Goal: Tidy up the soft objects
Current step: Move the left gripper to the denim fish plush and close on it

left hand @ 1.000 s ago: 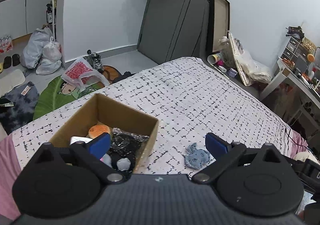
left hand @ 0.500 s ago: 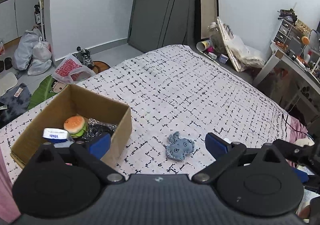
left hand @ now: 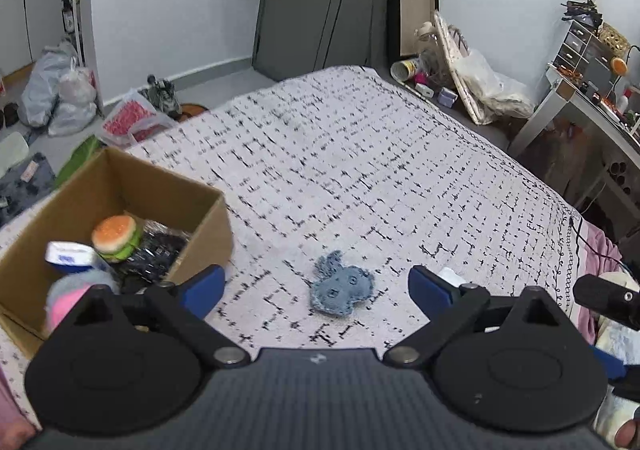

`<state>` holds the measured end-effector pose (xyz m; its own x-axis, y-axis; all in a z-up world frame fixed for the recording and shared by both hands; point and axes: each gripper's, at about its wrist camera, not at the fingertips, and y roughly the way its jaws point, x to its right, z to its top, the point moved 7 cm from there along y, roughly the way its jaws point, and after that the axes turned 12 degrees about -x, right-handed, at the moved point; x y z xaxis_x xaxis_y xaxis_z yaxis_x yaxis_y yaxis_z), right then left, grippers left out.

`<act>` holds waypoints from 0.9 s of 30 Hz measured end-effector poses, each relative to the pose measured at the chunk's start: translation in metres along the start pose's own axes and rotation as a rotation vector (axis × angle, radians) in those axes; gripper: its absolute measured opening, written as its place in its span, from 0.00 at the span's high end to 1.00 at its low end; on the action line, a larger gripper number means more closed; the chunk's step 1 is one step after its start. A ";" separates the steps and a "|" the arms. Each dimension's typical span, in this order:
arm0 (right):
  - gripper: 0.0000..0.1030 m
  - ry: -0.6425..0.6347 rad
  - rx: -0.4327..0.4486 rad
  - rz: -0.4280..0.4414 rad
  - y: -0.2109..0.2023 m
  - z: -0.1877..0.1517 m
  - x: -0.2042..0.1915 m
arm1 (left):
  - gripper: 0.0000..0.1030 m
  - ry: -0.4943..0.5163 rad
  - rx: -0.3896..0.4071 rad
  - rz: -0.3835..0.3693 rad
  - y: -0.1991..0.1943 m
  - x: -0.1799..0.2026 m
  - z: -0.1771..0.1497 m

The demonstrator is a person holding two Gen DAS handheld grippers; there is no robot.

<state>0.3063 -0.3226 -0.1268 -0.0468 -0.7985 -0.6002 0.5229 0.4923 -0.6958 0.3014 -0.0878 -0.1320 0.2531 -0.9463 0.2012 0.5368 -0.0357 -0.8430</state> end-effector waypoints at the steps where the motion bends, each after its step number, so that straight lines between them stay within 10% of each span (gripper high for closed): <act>1: 0.01 0.020 0.002 0.007 0.000 0.002 0.004 | 0.05 -0.002 -0.007 -0.005 0.004 0.001 0.000; 27: 0.07 0.107 -0.064 -0.100 0.085 0.018 0.030 | 0.07 0.107 -0.200 -0.075 0.121 0.021 0.004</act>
<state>0.3644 -0.3106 -0.1969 -0.1883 -0.8048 -0.5629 0.4562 0.4359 -0.7759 0.3752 -0.1102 -0.2282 0.1257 -0.9670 0.2217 0.3776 -0.1600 -0.9120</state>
